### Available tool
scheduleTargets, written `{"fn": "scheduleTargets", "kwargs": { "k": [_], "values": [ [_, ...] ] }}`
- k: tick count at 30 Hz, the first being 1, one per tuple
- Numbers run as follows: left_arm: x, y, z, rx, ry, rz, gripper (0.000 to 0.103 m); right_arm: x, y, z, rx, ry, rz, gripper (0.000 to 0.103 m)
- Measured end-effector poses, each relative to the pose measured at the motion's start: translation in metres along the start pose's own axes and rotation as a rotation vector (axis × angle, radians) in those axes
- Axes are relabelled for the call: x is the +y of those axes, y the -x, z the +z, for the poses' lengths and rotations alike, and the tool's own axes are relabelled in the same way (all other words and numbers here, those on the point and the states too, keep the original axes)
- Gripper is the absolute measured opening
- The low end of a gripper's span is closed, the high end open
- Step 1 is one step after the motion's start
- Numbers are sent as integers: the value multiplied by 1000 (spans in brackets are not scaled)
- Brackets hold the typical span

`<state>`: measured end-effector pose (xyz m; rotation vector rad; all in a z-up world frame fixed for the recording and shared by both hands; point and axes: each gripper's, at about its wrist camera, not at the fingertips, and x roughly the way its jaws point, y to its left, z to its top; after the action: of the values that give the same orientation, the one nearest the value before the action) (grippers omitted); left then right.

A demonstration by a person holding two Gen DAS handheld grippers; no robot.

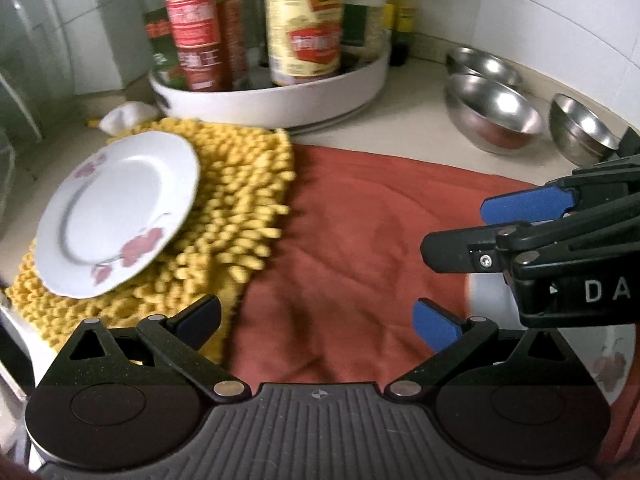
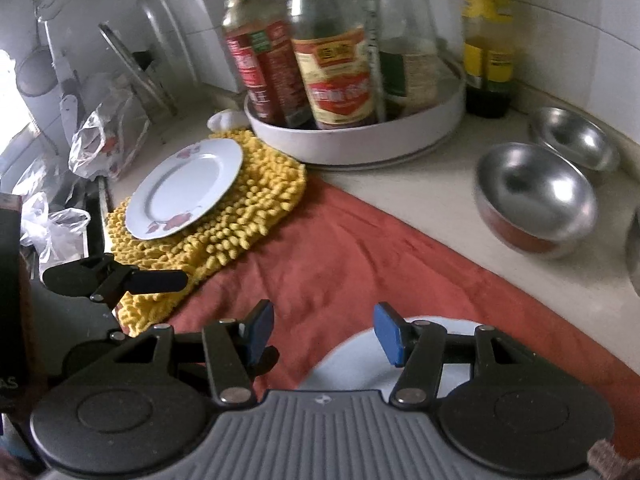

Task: Organize plates and bowls
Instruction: 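Grasp the rim of the small plate on the yellow mat with the right gripper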

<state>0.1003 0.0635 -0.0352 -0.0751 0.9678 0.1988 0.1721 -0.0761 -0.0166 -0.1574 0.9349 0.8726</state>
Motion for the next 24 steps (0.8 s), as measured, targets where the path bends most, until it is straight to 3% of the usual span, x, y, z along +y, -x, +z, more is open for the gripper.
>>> {"fn": "scheduleTargets", "kwargs": {
  "k": [24],
  "values": [
    [113, 5, -1, -4, 73, 111, 103, 90, -69, 57, -2, 114, 85, 52]
  ]
}}
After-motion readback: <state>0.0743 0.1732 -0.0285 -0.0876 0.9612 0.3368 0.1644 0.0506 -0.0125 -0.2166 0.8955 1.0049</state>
